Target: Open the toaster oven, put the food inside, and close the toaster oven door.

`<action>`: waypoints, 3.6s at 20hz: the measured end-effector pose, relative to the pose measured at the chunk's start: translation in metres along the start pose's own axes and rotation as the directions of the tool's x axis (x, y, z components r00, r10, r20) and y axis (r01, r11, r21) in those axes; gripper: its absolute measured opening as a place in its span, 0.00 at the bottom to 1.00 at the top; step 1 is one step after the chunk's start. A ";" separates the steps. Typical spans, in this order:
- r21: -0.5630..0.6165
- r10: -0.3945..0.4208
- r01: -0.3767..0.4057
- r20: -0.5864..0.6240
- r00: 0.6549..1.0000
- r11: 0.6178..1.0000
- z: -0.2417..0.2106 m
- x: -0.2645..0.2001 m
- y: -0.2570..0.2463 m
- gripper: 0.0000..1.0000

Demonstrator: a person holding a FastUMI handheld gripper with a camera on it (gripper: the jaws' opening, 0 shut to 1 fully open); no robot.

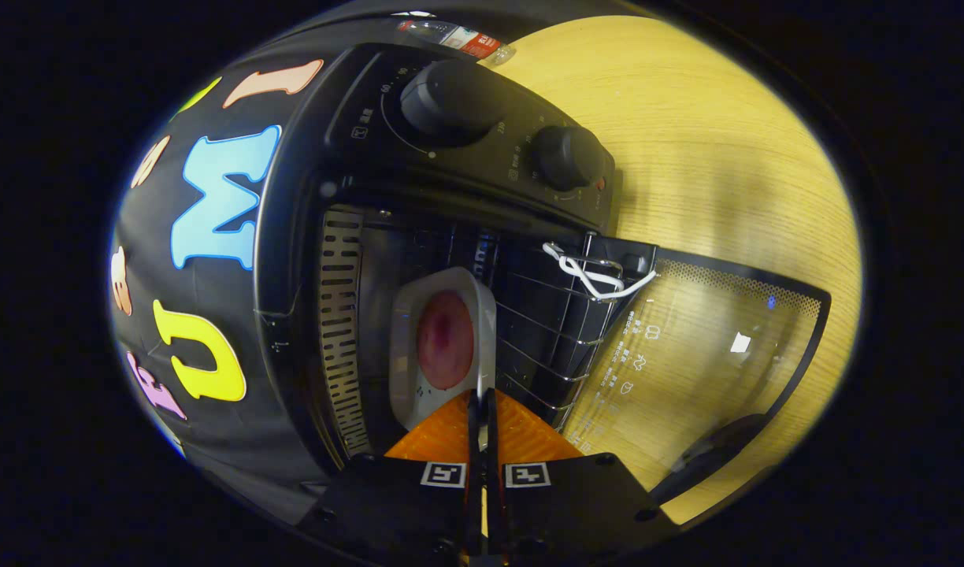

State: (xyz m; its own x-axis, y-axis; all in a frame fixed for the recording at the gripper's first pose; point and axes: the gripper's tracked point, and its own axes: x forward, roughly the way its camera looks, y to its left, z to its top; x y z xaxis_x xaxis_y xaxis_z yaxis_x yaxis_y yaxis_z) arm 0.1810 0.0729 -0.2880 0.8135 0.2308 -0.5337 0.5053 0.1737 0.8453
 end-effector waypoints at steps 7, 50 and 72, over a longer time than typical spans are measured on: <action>0.033 0.019 -0.017 -0.065 0.998 0.999 -0.020 -0.008 0.003 0.25; -0.973 -0.395 0.217 0.172 0.903 0.073 -0.065 -0.139 -0.150 0.98; -0.958 -0.432 0.254 0.174 0.885 0.136 -0.032 -0.086 -0.149 1.00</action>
State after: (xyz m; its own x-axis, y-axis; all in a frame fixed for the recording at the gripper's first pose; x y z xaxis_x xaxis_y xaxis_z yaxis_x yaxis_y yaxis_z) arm 0.0264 0.0581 -0.3694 0.5520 -0.0369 -0.8330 0.0000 0.9990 -0.0442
